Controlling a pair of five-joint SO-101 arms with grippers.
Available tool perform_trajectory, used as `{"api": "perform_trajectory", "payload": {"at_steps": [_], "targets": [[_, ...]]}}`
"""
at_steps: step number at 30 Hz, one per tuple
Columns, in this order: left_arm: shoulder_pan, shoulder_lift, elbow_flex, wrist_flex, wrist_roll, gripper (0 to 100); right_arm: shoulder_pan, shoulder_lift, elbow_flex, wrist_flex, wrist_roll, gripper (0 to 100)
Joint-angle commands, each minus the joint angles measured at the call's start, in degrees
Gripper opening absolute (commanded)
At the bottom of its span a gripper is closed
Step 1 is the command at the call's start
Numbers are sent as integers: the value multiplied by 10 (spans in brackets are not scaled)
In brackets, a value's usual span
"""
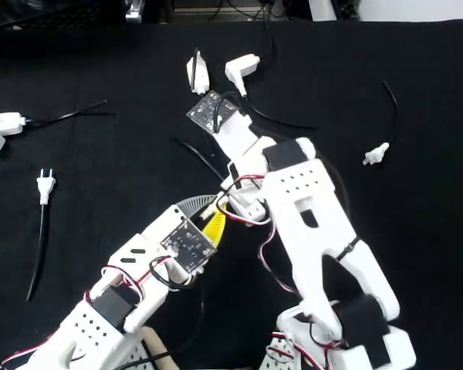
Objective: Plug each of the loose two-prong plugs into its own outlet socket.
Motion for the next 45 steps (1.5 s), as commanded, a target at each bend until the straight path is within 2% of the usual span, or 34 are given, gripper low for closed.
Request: {"api": "perform_trajectory", "payload": {"at_steps": [1,20,26,40,45], "targets": [[2,-11,-28,-5,5,28,4,5,-15,2,1,184],[2,-11,-27,-5,5,28,5,6,15,-34,5,184],[2,-11,-27,-5,5,28,65,-21,-36,19,3,184],[2,-11,-25,-5,4,28,-40,-90,-89,94,-24,184],[3,-11,-27,2,4,28,-47,-89,-73,74,-22,184]]}}
